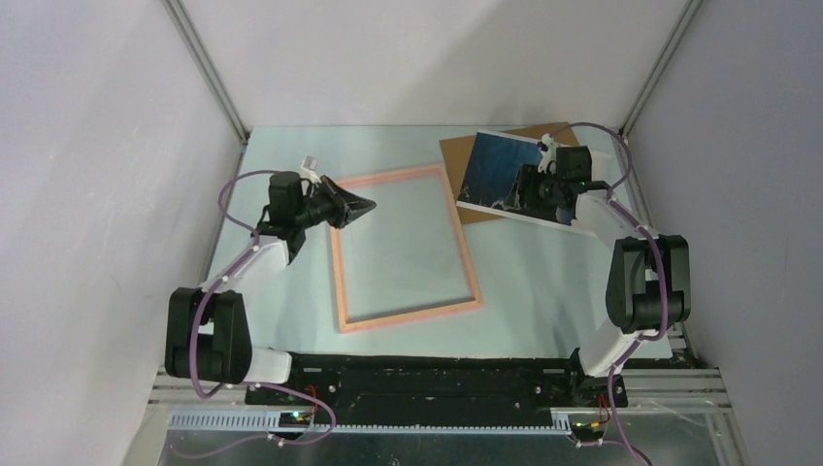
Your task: Put the photo into the frame
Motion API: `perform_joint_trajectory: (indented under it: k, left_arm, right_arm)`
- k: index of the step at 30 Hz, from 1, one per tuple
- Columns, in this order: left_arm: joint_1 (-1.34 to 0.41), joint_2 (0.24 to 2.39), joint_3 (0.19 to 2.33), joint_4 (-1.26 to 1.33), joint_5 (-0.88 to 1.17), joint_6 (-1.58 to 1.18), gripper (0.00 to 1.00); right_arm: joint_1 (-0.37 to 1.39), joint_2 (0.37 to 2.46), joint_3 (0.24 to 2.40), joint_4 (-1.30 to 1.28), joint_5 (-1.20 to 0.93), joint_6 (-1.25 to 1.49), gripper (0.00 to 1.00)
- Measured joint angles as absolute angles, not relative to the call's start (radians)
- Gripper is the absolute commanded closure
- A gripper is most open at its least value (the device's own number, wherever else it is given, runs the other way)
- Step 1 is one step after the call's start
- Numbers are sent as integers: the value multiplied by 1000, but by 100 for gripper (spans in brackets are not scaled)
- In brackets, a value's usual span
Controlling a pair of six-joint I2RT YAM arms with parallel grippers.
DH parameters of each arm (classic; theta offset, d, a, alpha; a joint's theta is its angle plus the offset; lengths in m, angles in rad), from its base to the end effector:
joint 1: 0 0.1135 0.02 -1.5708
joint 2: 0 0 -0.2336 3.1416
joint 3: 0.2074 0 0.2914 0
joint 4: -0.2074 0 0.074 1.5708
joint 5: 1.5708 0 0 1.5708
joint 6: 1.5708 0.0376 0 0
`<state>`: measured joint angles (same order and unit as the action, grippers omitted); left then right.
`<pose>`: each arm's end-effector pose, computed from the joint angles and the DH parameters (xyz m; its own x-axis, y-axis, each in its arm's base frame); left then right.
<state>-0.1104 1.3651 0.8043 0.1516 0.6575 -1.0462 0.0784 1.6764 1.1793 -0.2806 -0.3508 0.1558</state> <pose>0.3363 -0.0604 0.2000 -0.7559 -0.6055 -0.2491 -0.0195 0.4010 -0.9159 0.3995 0.0443 0.1859 -0.7403 0.0880 -0.6665 -0.2053 0.9145 0.3488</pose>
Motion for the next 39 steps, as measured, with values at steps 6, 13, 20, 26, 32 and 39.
perform_joint_trajectory:
  k: [6, 13, 20, 26, 32, 39]
  left_arm:
    - [-110, 1431, 804, 160, 658, -1036, 100]
    - [-110, 1514, 804, 159, 650, -1010, 100]
    - [-113, 1517, 804, 154, 624, -978, 100]
    - [-114, 1517, 791, 153, 576, -960, 100]
    - [-114, 1517, 766, 151, 541, -949, 100]
    - [-116, 1516, 759, 126, 500, -913, 100]
  right_arm:
    - [78, 1676, 1156, -277, -369, 156, 33]
    - [76, 1676, 1125, -273, -387, 156, 34]
    - [72, 1676, 1123, -269, -406, 157, 34]
    - [72, 1676, 1119, -266, -424, 164, 35]
    - [95, 1684, 1118, -260, -441, 176, 35]
    - [146, 1710, 1116, -254, -453, 183, 35]
